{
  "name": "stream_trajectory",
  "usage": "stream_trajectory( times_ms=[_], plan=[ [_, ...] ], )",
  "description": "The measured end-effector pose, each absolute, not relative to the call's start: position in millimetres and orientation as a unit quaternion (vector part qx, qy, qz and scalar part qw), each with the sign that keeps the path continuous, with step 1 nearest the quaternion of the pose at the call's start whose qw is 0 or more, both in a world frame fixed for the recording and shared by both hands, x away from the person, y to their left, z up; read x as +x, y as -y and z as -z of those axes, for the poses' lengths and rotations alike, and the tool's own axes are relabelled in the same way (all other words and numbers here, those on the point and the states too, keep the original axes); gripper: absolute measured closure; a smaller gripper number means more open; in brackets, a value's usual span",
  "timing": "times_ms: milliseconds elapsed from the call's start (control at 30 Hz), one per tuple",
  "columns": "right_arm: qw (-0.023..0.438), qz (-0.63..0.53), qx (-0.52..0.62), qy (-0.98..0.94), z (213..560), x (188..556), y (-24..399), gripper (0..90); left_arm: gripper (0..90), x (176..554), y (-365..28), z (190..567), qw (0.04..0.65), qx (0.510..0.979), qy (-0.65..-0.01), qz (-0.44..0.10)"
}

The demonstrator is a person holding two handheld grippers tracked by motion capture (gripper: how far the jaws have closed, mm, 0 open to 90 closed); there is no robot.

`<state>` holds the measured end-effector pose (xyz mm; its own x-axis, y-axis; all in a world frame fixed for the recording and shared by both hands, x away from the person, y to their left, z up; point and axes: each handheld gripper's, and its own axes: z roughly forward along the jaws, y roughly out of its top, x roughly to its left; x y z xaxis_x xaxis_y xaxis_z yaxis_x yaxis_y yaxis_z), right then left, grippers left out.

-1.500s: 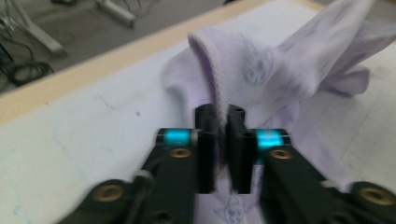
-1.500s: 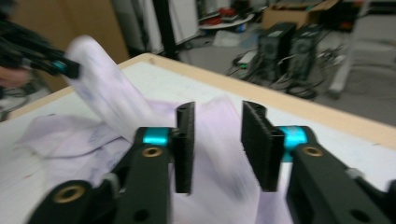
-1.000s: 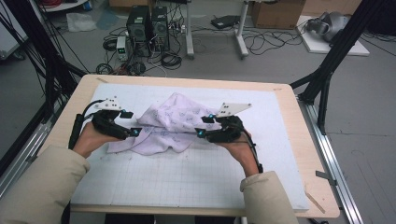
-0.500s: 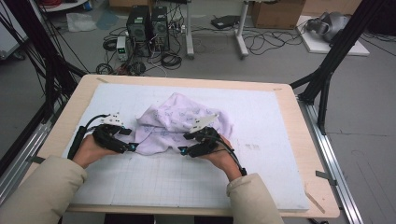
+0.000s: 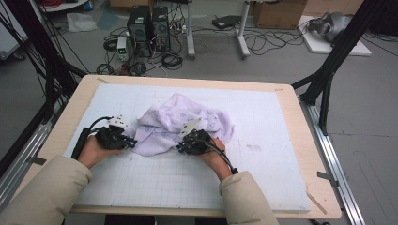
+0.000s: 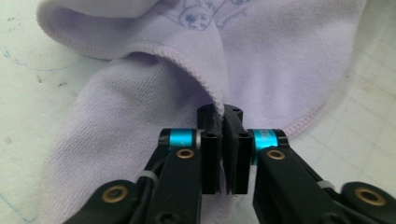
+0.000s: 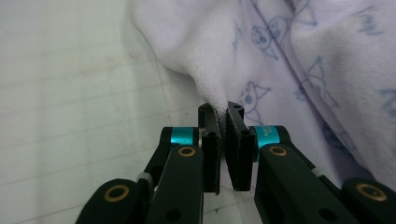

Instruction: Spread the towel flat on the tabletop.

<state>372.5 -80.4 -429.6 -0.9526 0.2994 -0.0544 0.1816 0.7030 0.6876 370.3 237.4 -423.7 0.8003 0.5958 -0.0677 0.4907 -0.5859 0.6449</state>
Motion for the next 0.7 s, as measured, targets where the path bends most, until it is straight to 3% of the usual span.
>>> stream_trajectory(
  times_ms=[233, 567, 700],
  plan=[
    [0.058, -0.463, 0.152, -0.871, 398, 373, 127, 86.5, 87.7, 362, -244, 389, 0.416, 0.863, -0.280, -0.061],
    [0.099, -0.545, 0.141, -0.820, 332, 350, 206, 86.5, 87.7, 350, -251, 328, 0.513, 0.817, -0.253, -0.073],
    [0.099, -0.572, 0.095, -0.809, 302, 321, 241, 86.4, 87.7, 338, -250, 315, 0.546, 0.799, -0.245, -0.059]
  ],
)
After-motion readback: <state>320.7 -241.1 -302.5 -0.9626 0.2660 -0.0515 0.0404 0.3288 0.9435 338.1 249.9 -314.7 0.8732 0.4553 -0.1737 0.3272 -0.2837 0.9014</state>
